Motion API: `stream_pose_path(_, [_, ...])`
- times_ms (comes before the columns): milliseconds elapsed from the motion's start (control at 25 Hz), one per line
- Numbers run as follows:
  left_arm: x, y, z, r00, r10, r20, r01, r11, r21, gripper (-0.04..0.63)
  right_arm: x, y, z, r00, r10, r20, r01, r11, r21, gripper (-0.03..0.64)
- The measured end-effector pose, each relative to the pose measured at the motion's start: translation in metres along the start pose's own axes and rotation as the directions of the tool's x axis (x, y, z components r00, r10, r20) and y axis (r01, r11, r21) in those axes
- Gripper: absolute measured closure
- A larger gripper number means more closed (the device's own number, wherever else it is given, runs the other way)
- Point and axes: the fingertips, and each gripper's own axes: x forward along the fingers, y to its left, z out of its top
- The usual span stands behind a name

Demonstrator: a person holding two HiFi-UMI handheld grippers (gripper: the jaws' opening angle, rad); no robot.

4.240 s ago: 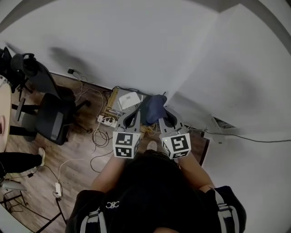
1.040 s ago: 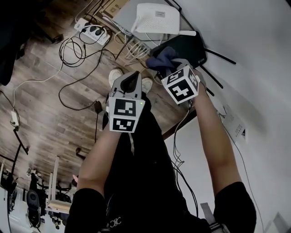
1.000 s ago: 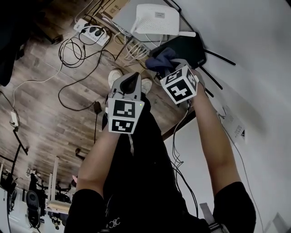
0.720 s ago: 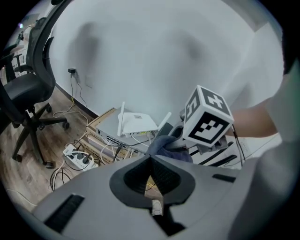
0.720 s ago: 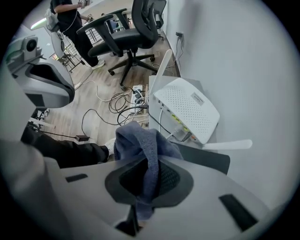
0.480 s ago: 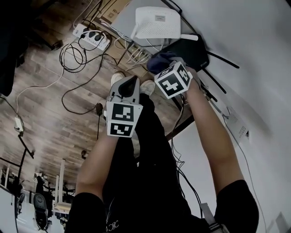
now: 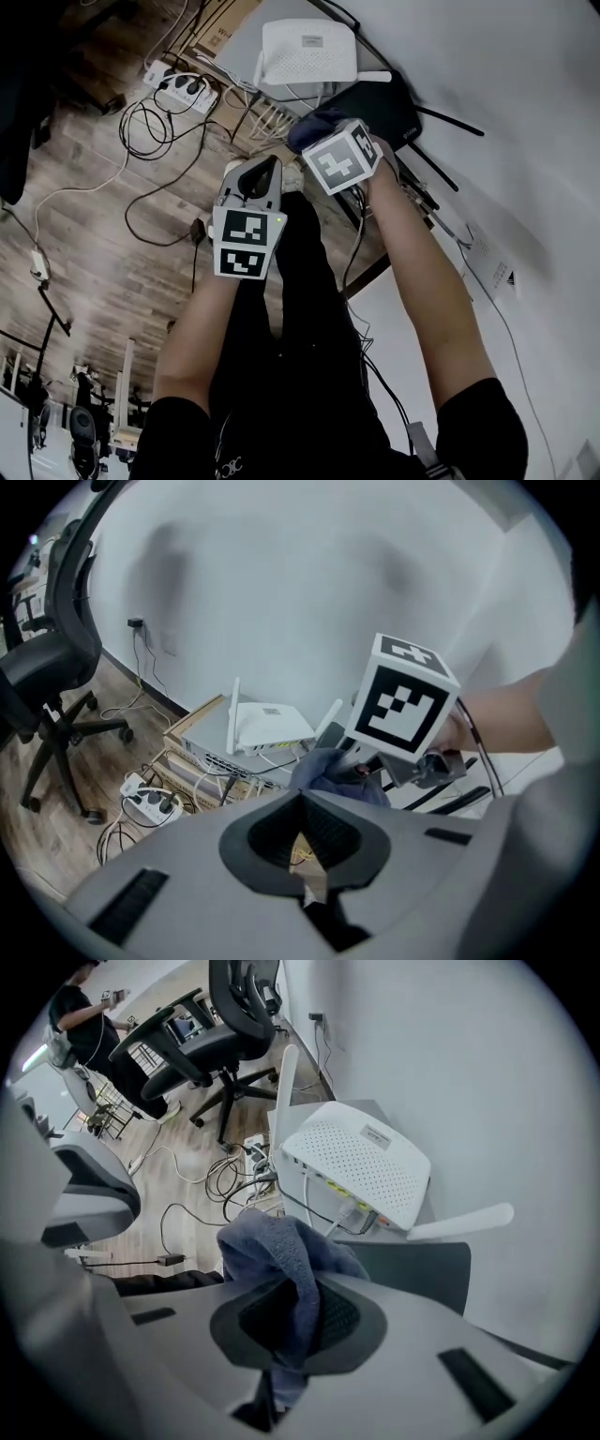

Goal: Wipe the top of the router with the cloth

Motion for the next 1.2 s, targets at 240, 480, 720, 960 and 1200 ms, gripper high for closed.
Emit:
stream_pose_path(240, [0.008,-0.020,-0.004,0.999,0.026,0.031,-0.025,0.999,-0.034,0.595,0.001,0.001,0.001,1.000,0.003,0.031,-0.002,1.000,-0.014,0.600])
stream_pose_path(480, [0.005,-0.026,-0.015,0.998,0.062,0.030,-0.060,0.997,-0.055,0.595,0.001,-0.001,0.000,0.998,-0.021,0.065,0.033,0.982,-0.188,0.600])
stream_pose_path(720, [-0.001,-0.027,-0.029,0.995,0.100,0.022,-0.098,0.991,-0.091,0.595,0.003,-0.040,-0.007,0.987,-0.130,0.098,0.152,0.952,-0.266,0.600])
stream_pose_path(960, [0.002,-0.030,-0.037,0.994,0.111,0.018,-0.109,0.989,-0.102,0.595,0.007,-0.109,-0.020,0.975,-0.211,0.070,0.222,0.943,-0.250,0.601])
stream_pose_path(1200, [-0.001,-0.031,-0.048,0.993,0.115,-0.008,-0.115,0.989,-0.093,0.595,0.009,-0.152,-0.033,0.968,-0.250,0.010,0.244,0.935,-0.256,0.601])
